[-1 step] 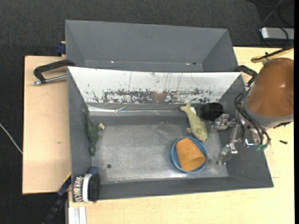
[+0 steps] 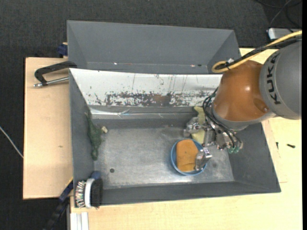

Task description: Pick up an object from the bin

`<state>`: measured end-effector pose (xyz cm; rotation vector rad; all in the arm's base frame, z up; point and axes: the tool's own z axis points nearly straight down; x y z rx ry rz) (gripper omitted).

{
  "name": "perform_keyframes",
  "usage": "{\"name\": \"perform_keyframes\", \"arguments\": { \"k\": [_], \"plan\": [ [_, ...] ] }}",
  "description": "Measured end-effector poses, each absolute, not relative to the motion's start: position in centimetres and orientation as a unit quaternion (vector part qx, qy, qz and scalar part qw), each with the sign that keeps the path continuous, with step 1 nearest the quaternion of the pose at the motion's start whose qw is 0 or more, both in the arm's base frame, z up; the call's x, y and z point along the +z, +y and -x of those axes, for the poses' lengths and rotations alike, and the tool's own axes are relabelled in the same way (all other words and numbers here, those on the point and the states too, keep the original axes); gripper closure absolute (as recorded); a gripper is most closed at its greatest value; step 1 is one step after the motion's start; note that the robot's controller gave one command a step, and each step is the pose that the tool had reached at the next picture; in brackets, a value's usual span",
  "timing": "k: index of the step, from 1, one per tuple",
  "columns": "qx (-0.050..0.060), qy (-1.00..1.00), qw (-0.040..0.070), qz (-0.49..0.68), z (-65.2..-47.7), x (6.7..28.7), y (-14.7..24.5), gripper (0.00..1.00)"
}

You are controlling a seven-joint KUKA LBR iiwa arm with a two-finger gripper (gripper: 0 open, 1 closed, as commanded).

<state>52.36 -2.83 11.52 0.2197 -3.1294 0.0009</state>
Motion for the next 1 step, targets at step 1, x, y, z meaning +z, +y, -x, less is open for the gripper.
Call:
{"name": "perform_keyframes", "arguments": {
  "k": [1],
  "plan": [
    [0.007, -0.943, 0.010, -0.333, -53.16, 8.44, 0.10, 0.00]
  ]
}}
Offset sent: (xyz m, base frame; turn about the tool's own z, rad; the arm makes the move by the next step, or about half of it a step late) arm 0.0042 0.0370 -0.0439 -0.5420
